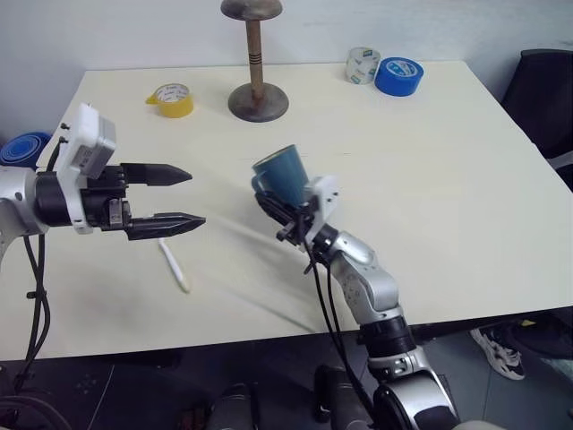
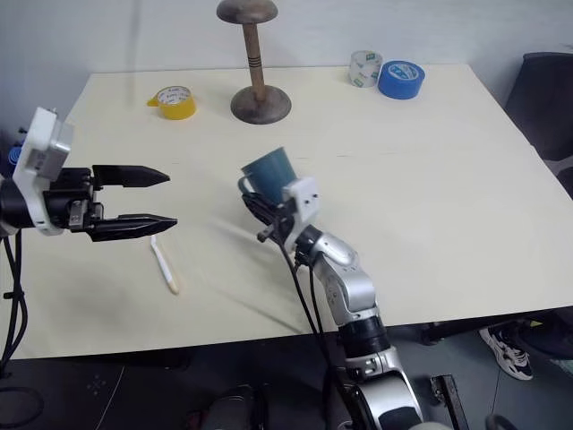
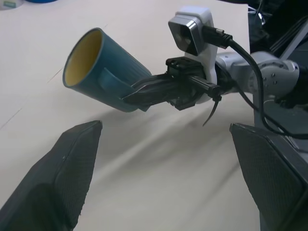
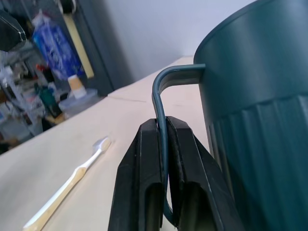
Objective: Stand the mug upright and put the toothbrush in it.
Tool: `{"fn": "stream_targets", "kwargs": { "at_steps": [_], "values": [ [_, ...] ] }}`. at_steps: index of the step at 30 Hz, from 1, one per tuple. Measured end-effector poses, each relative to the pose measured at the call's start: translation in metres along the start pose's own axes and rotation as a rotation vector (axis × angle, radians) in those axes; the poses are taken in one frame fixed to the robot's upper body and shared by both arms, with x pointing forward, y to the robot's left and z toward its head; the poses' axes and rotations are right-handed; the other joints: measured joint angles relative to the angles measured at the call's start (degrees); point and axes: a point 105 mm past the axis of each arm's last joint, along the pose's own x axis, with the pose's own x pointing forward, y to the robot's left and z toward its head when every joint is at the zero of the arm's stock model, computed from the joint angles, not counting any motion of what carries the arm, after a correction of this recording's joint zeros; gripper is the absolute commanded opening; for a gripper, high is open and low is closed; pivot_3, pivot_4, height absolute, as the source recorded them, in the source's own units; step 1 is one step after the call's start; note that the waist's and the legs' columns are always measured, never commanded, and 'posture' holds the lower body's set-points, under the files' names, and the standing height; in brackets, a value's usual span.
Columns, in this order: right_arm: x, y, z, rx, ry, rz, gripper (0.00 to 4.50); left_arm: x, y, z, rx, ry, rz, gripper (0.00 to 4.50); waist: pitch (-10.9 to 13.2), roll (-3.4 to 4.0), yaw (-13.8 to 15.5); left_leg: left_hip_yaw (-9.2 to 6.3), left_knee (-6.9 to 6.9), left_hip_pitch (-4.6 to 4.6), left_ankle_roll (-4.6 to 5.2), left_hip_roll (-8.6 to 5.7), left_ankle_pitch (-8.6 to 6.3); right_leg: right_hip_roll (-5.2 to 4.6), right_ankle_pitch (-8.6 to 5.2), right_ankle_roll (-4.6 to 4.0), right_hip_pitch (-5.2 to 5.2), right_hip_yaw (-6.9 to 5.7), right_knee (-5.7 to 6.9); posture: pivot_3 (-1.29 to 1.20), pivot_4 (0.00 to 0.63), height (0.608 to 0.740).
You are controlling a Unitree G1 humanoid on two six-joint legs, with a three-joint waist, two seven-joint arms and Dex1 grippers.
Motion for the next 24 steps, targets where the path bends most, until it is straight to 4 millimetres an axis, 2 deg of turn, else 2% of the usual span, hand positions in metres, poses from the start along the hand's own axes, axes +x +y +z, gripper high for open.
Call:
{"fn": "stream_targets", "kwargs": {
  "at_steps": [9, 16, 23, 24],
  "values": [
    [-0.019, -0.006, -0.013, 0.107, -0.068, -0.072, 0.01, 0.007, 0.005, 0.002, -0.012, 0.006, -0.035, 4.50, 0.01, 0.02, -0.21, 0.01, -0.05, 0.01, -0.01, 0.02, 0.00, 0.04, -0.01, -0.03, -0.05, 0.01, 0.01, 0.00, 0.150, 0.740],
    [-0.027, -0.004, -0.018, 0.093, -0.064, -0.072, 0.01, 0.010, 0.012, 0.007, 0.010, 0.031, -0.058, 4.50, 0.01, 0.02, -0.03, 0.02, -0.01, 0.02, -0.01, 0.01, 0.00, 0.03, -0.02, -0.03, -0.04, 0.04, 0.03, 0.00, 0.150, 0.740],
    [-0.051, -0.003, -0.019, 0.064, -0.008, -0.091, 0.01, 0.020, 0.011, 0.001, 0.000, 0.037, -0.104, 4.50, -0.01, -0.01, 0.30, 0.01, 0.03, 0.03, -0.01, 0.01, 0.00, 0.02, -0.01, -0.03, 0.01, 0.05, 0.03, 0.00, 0.150, 0.740],
    [-0.054, -0.002, -0.019, 0.067, 0.000, -0.091, 0.27, 0.021, 0.011, 0.001, 0.001, 0.034, -0.107, 4.50, -0.01, -0.01, 0.28, 0.01, 0.03, 0.03, -0.01, 0.01, 0.00, 0.02, -0.01, -0.03, 0.01, 0.05, 0.03, 0.00, 0.150, 0.740]
  ]
}}
